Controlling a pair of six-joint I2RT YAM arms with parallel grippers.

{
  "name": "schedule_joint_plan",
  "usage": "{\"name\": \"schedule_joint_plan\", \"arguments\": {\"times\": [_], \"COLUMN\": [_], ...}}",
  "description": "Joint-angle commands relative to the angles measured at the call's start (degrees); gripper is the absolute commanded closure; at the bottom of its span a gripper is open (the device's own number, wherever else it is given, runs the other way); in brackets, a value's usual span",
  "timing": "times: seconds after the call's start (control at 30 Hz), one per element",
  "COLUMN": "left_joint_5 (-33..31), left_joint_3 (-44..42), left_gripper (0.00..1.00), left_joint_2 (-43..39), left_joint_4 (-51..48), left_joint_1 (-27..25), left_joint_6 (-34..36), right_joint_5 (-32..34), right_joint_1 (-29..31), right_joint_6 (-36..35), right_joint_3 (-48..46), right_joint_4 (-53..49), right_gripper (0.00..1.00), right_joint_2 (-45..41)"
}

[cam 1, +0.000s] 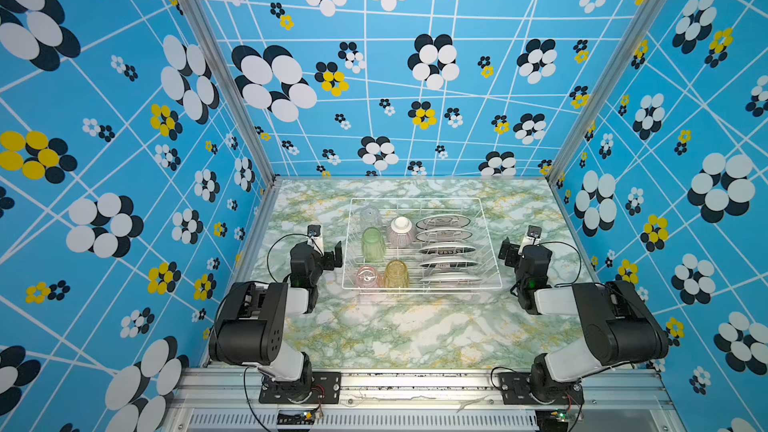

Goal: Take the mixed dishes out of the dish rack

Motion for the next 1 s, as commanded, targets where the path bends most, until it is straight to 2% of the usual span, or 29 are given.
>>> {"name": "schedule_joint_plan", "arguments": {"times": [0.0, 0.7, 0.8, 0.87, 0.97], "left_joint_5": [0.7, 1.2, 2.2, 2.3, 4.8], "left_joint_3": [1.4, 1.7, 2.1, 3.7, 10.8], "left_gripper": [0.01, 0.00, 0.22, 0.33, 0.56], "left_joint_2": [0.2, 0.3, -0.3, -1.7, -6.5], "left_joint_4": [-0.6, -0.8, -2.2, -5.9, -22.3], "left_joint_1": [0.7, 0.9, 1.3, 1.4, 1.3], "left_joint_6": [-0.4, -0.6, -0.9, -0.8, 0.1], "right_joint_5": [0.3, 0.3, 0.2, 0.3, -0.1], "right_joint_1": [-0.2, -0.3, -0.2, -0.3, -0.4], "right_joint_6": [-0.1, 0.0, 0.0, 0.0, 0.1], "right_joint_3": [0.6, 0.7, 0.7, 0.8, 2.8], "right_joint_4": [0.2, 0.2, 0.2, 0.1, -6.4], "right_gripper": [0.01, 0.01, 0.01, 0.01, 0.04], "right_joint_2": [0.3, 0.3, 0.3, 0.2, -3.2]}}
